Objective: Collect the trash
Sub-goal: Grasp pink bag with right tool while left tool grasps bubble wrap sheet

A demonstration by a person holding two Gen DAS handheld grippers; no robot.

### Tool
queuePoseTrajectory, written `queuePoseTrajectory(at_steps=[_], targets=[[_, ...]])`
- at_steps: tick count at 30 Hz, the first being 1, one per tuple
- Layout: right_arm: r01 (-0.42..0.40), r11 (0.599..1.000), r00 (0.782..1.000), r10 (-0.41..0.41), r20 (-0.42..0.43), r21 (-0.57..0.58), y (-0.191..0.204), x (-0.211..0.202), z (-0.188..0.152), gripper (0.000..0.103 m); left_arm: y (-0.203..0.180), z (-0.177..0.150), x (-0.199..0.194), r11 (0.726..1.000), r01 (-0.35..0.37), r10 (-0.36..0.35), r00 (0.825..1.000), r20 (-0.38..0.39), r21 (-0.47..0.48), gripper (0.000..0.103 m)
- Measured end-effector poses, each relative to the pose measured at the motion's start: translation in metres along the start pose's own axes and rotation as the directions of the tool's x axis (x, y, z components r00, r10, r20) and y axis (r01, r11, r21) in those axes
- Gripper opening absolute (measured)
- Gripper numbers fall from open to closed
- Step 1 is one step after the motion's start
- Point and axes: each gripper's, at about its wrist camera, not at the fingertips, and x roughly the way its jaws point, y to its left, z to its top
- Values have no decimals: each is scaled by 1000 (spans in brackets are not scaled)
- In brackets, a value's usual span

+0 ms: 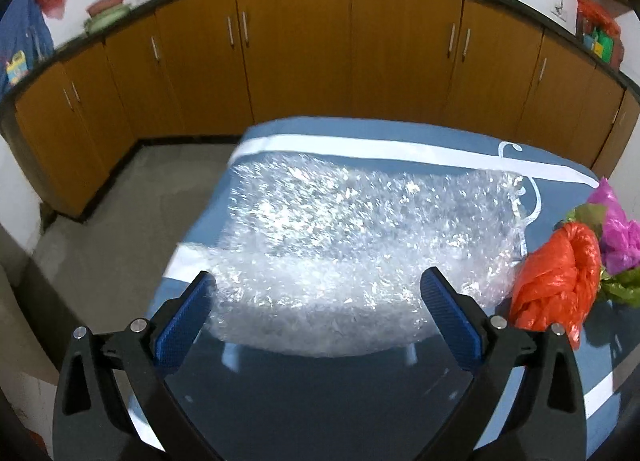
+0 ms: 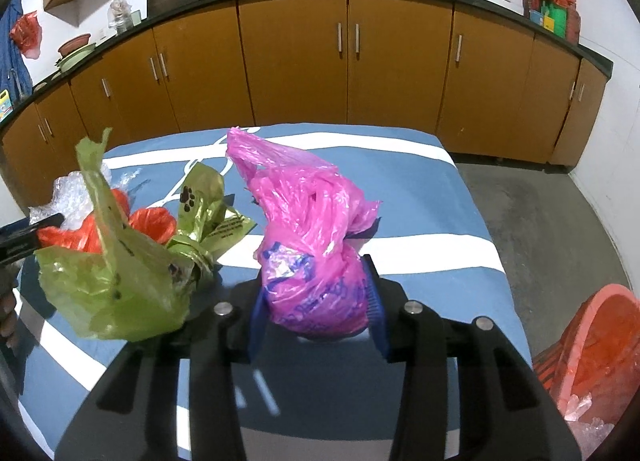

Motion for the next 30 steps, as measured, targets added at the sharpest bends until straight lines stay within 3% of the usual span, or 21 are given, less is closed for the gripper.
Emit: queuePoseTrajectory(at_steps=[3,6,8,11,14,19,30], targets=[[0,1000,1000,0,3,-5,0,-2,-2,42,-2,-1,5,999,36,-36,999,-16,4,91],[0,1000,1000,0,4,-2,0,-3,-2,42,-6,-3,7,997,81,-80,997,-20,12,72],[-1,1000,1000,1,5,2,0,-4,-2,42,-9,-3,6,994,106,-105,994,-16,19,53],[-2,1000,1000,2,4,5,-2,-6,-4,42,-17,-3,3,990,135,-135,991,-9,45,32],[0,1000,1000,0,3,7,-3,-9,-7,42,-20,-6,-1,989,136,-137,991,7,58,18],[9,1000,1000,-9,4,8,-6,-17,-11,42,-17,-11,-10,990,135,-136,990,31,40,10],[26,999,1000,-26,13,39,-18,-53,-28,41,-14,-24,-60,984,171,-175,978,113,47,9]])
